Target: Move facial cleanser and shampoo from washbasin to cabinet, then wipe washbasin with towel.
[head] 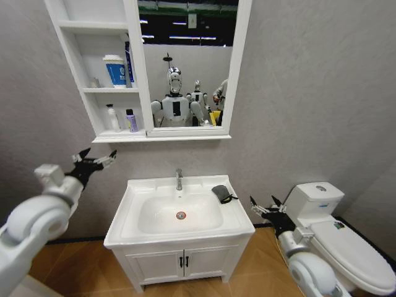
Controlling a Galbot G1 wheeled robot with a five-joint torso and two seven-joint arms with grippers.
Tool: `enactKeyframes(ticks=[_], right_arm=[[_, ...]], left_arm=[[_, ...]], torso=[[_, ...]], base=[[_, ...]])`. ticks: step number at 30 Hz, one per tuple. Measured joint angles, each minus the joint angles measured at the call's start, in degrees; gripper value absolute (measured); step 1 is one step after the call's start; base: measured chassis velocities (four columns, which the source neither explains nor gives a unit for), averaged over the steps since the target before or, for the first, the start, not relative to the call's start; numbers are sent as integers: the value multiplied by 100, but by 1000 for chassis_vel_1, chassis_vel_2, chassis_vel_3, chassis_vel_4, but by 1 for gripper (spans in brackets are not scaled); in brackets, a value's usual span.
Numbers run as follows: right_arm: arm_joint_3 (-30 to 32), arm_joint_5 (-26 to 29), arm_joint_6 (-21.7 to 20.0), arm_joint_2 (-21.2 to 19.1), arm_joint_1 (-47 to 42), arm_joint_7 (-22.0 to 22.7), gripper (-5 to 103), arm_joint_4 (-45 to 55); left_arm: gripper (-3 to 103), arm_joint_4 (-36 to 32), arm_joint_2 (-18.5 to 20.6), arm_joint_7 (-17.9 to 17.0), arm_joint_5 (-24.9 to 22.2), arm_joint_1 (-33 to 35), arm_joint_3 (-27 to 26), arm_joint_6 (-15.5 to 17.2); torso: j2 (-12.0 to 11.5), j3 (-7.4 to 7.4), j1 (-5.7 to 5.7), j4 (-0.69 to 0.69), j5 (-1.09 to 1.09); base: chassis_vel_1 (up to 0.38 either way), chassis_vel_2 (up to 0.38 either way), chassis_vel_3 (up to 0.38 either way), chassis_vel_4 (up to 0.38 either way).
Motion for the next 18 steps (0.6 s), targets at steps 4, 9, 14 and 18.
enactKeyframes(ticks=[4, 9, 14, 18], right_arm=[[-56, 62, 13, -79, 152, 18, 100, -126], [-168, 42, 43, -51, 241, 47, 100, -288], [-244, -9, 58, 30, 227, 38, 100, -393], [-552, 37, -27, 114, 534, 111, 100, -776]], left_arm=[[100, -337, -946, 305, 772, 1191, -322, -242], [99, -524, -2209, 867, 1975, 2139, -332, -678], [90, -608, -2725, 1062, 2129, 2344, -195, -825], [74, -749, -3295, 1403, 2428, 2437, 293, -1050]], torso=[[0, 0, 0, 1, 3], [0, 0, -1, 0, 6], [0, 0, 0, 0, 4], [0, 0, 0, -3, 5]], base=[[0, 0, 0, 0], [0, 0, 0, 0], [0, 0, 0, 0], [0, 0, 0, 0]])
